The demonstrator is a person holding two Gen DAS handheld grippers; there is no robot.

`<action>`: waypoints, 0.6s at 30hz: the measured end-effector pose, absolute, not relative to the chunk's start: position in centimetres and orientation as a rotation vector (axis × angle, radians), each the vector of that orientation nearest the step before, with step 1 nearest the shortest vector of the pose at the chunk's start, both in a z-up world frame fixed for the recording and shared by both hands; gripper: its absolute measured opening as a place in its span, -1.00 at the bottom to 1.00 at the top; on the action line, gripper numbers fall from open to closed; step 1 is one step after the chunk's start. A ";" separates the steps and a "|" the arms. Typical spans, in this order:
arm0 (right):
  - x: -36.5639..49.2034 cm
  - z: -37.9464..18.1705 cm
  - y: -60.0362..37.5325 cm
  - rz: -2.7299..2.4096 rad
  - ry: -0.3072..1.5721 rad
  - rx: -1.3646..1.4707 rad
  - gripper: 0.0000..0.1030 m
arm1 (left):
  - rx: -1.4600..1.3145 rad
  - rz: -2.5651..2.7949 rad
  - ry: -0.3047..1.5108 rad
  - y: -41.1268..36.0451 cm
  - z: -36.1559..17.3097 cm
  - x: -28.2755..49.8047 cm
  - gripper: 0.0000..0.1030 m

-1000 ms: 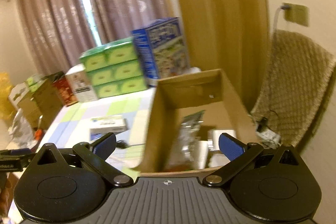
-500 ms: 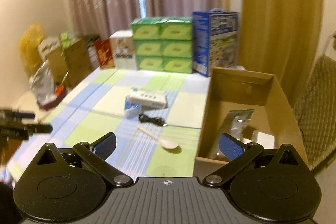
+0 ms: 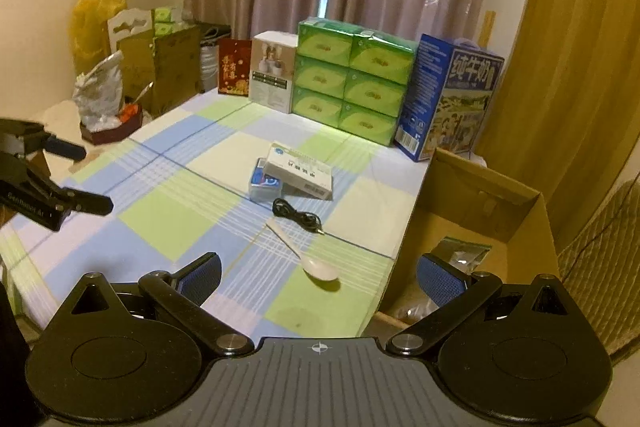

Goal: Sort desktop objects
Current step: 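Move both tools back over the table toward the spoon and cable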

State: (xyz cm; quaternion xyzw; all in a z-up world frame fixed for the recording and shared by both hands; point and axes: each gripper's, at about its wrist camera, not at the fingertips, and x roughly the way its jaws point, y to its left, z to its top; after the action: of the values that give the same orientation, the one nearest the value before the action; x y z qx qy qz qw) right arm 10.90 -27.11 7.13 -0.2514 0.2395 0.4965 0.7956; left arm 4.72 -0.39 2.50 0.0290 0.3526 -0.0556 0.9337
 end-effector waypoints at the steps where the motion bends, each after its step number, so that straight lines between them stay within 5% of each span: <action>1: 10.8 7.2 -27.0 1.069 0.511 -0.560 0.96 | 0.060 -0.120 0.722 -0.4 2.5 4.8 0.97; 18: 13.1 3.1 -20.1 1.251 0.499 -1.058 0.96 | 0.298 -0.320 0.774 -2.1 0.8 9.6 0.97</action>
State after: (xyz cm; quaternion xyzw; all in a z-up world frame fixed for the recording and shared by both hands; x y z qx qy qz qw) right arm 13.08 -20.10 3.08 -0.4668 0.2203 0.5519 0.6550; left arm 9.61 -2.10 0.78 0.1440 0.3745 -0.1546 0.9029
